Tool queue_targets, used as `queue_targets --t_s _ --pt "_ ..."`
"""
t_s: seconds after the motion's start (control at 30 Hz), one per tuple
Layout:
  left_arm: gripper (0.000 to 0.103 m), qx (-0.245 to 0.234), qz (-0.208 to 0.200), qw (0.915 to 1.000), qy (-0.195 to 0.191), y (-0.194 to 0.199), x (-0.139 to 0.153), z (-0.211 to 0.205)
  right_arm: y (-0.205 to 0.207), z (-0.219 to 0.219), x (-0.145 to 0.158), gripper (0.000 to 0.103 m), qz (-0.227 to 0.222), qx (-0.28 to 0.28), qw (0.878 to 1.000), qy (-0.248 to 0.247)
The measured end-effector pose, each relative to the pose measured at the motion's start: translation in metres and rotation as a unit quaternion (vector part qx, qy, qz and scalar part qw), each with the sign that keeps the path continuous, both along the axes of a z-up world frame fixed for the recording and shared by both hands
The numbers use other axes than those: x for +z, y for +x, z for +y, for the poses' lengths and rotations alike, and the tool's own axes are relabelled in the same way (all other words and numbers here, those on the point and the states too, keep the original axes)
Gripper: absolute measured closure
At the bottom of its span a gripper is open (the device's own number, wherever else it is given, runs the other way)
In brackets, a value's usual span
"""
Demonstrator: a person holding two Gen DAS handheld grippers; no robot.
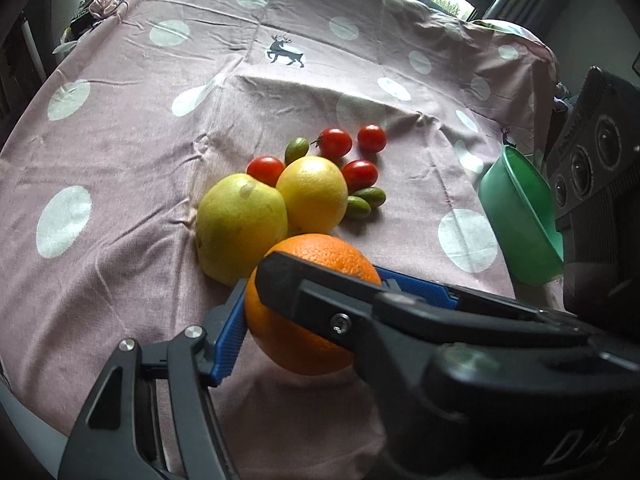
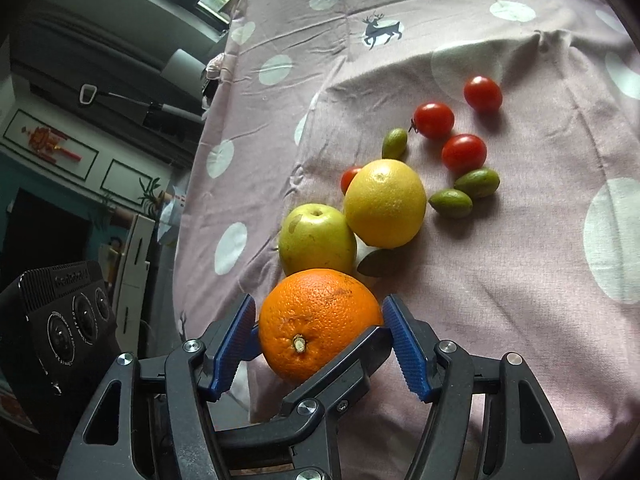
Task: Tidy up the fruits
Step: 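Carry the orange in the right tool over the green bowl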
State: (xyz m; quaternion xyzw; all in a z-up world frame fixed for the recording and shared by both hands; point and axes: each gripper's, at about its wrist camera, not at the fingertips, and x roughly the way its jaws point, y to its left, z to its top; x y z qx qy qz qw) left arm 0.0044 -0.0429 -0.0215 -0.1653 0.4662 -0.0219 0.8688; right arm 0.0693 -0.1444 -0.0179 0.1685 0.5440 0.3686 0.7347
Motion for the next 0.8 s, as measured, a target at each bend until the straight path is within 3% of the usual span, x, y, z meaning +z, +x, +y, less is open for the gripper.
queue_targets --t_s 0.2,0.8 --pt "0.039 -0.018 -0.050 0.9985 0.010 0.006 0.026 -0.017 -0.001 -0.020 0.027 0.034 -0.045 -0.030 0.998 0.018" --pt "0.040 -0.113 -0.120 0.9863 0.011 0.051 0.090 -0.072 0.016 -0.097 0.086 0.034 -0.098 -0.171 0.978 0.069"
